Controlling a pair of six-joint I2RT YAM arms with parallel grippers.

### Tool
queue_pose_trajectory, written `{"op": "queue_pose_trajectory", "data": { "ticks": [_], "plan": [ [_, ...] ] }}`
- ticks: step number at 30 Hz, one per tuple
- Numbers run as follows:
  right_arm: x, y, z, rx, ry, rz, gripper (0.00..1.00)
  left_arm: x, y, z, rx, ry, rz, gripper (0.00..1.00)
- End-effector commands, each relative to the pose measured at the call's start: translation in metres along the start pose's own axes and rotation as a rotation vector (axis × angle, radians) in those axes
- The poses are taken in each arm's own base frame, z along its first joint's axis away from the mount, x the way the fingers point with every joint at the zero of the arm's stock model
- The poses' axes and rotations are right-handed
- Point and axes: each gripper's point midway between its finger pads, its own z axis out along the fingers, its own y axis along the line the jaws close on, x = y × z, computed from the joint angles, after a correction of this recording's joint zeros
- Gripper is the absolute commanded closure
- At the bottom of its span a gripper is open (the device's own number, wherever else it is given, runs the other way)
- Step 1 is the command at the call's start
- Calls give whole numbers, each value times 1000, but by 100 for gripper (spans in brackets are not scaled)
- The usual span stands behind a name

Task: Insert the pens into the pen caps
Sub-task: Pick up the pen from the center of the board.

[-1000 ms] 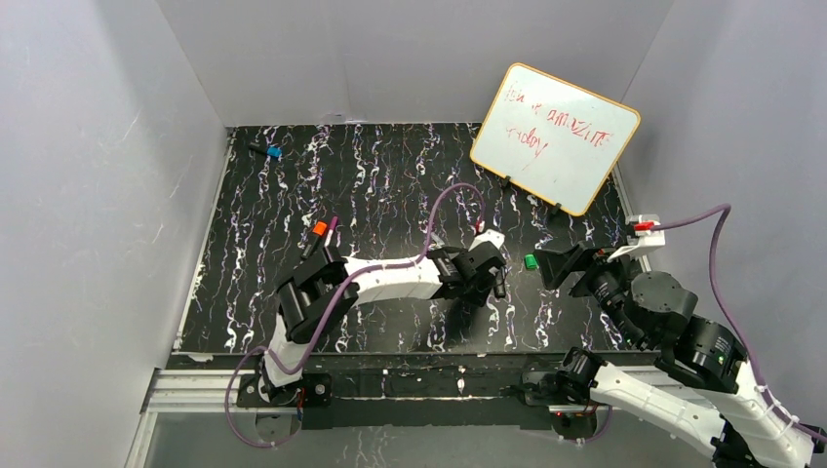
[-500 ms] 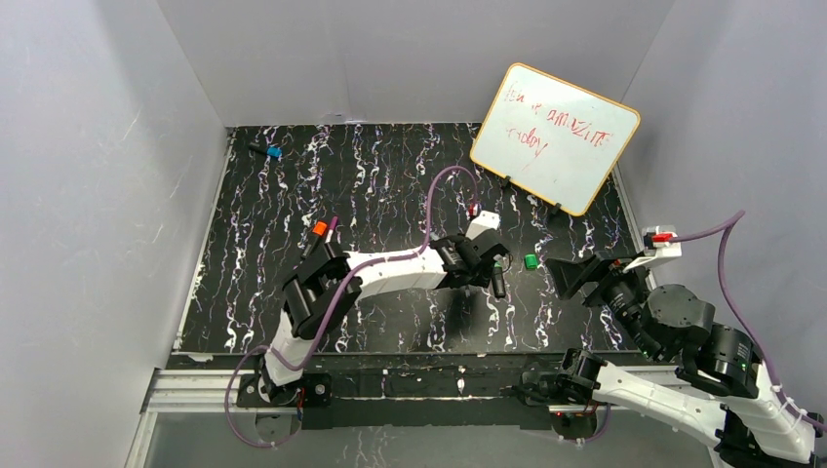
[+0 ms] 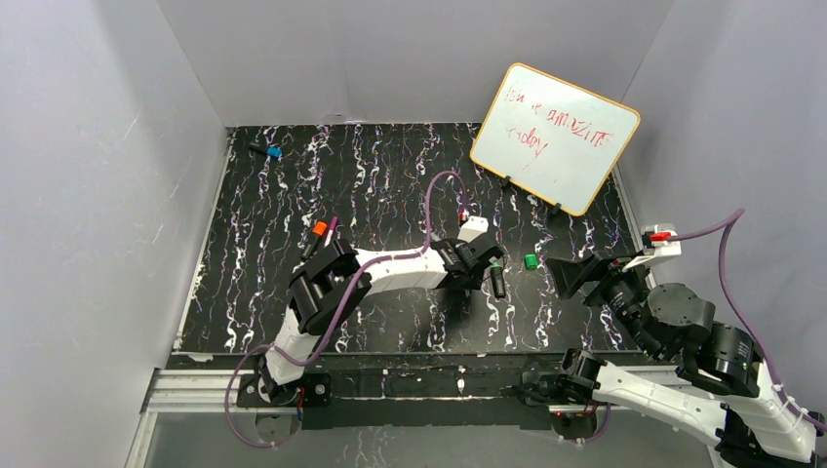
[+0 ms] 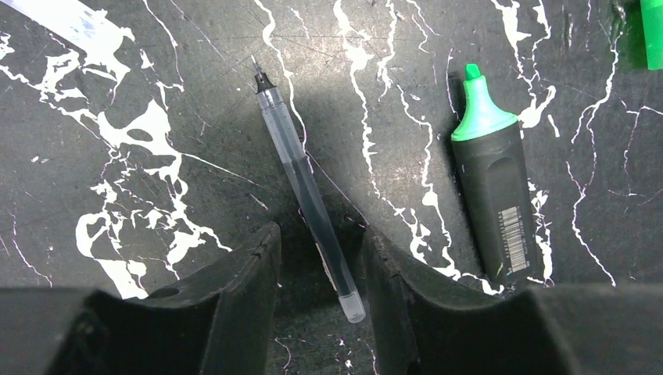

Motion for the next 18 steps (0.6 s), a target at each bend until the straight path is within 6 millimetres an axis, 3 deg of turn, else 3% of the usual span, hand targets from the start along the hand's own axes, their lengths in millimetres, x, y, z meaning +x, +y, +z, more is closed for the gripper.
{"op": "queue_pose_trajectory", "data": {
  "ticks": [1, 11, 15, 18],
  "plan": [
    [-17, 0, -4, 2, -45, 14, 10, 15, 15, 4, -40, 52, -20, 64],
    [-18, -1, -7, -10, -47, 13, 10, 45, 30, 18, -117, 160, 34, 78],
    [-15, -2, -8, -21, -42, 15, 10, 61, 43, 26, -174, 201, 81, 97],
    [-5, 2, -5, -35, -11, 1, 10, 65, 53, 24, -204, 203, 104, 100]
  ]
}}
